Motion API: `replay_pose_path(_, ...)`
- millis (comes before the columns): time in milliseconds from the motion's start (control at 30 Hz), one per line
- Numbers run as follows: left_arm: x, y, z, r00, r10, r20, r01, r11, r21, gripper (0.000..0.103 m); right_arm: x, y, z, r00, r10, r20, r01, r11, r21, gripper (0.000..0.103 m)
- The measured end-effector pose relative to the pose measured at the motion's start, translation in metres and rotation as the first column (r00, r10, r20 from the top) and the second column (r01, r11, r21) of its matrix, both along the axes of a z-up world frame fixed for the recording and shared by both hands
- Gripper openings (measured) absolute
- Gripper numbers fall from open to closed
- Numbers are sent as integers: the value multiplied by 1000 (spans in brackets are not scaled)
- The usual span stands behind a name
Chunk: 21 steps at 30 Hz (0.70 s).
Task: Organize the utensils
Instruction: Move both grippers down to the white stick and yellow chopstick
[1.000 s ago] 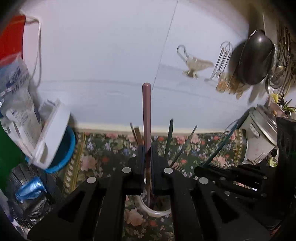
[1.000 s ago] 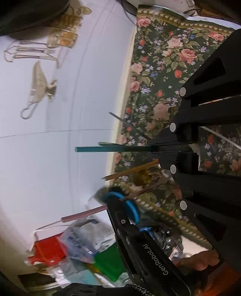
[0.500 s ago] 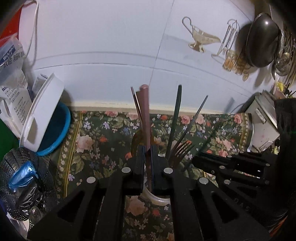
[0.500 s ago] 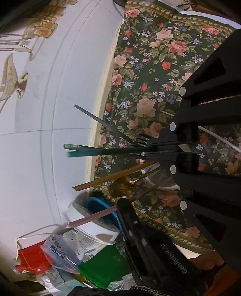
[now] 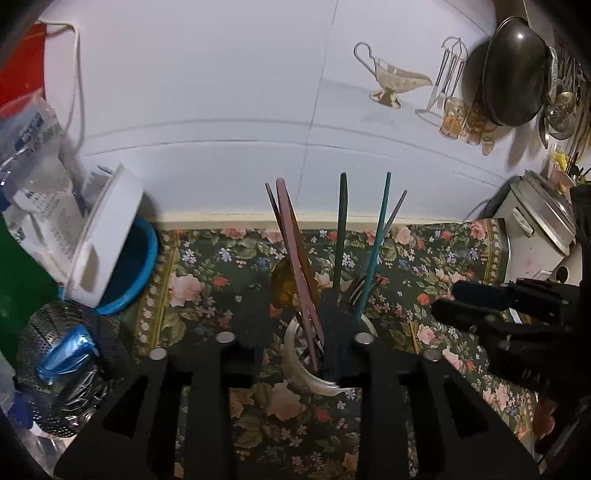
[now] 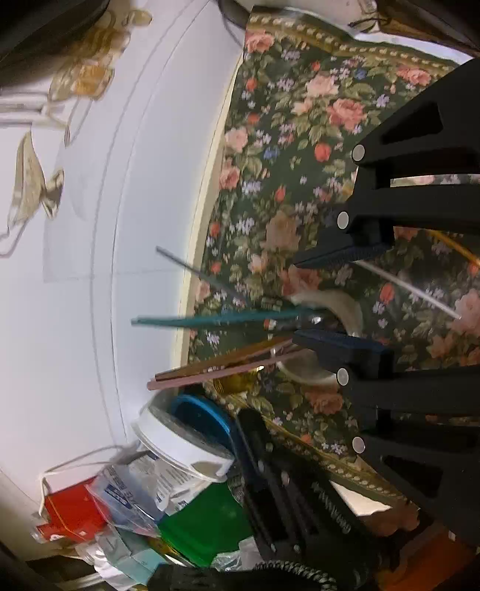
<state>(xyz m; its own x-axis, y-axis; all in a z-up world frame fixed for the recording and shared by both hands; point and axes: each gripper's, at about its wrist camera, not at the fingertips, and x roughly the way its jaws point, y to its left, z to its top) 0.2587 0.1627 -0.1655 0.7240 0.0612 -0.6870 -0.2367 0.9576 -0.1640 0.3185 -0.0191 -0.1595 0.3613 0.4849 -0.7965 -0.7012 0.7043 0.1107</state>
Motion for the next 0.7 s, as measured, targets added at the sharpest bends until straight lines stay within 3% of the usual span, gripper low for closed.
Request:
replay_pose_path(167, -9, 1, 2, 1000, 2, -8, -2, 1000, -8, 35, 6, -27, 1, 998, -57, 34, 57, 998, -21, 40)
replay_pose_path(300, -14, -2, -7, 999, 2, -36, -3, 1000, -13, 42, 14, -47, -13, 994, -112, 12, 113, 993, -46, 42)
replay_pose_path(700, -20, -43, -82, 969, -71, -237, 50, 994, -96, 42, -3, -75, -121, 960, -174, -219, 132, 972, -197, 42)
